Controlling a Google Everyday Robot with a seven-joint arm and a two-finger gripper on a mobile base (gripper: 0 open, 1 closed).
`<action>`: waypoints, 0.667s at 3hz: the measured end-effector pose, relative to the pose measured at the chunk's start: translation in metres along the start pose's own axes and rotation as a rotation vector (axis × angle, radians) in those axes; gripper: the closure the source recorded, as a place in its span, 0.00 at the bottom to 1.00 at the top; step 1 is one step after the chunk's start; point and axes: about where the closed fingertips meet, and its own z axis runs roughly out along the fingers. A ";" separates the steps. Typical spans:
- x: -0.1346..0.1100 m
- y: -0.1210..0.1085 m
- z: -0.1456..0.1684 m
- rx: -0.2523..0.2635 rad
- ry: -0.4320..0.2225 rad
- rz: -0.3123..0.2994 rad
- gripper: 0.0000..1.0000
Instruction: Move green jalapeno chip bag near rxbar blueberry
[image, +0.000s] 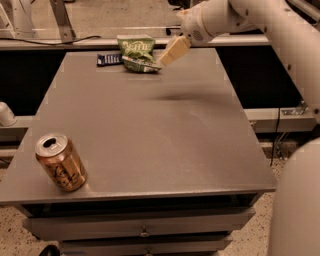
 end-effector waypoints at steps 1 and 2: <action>0.001 0.017 -0.052 0.014 -0.009 -0.001 0.00; 0.006 0.017 -0.057 0.019 -0.004 0.004 0.00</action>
Offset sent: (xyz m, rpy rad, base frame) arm -0.0353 -0.0269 0.0176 0.0068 -0.0112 -0.0052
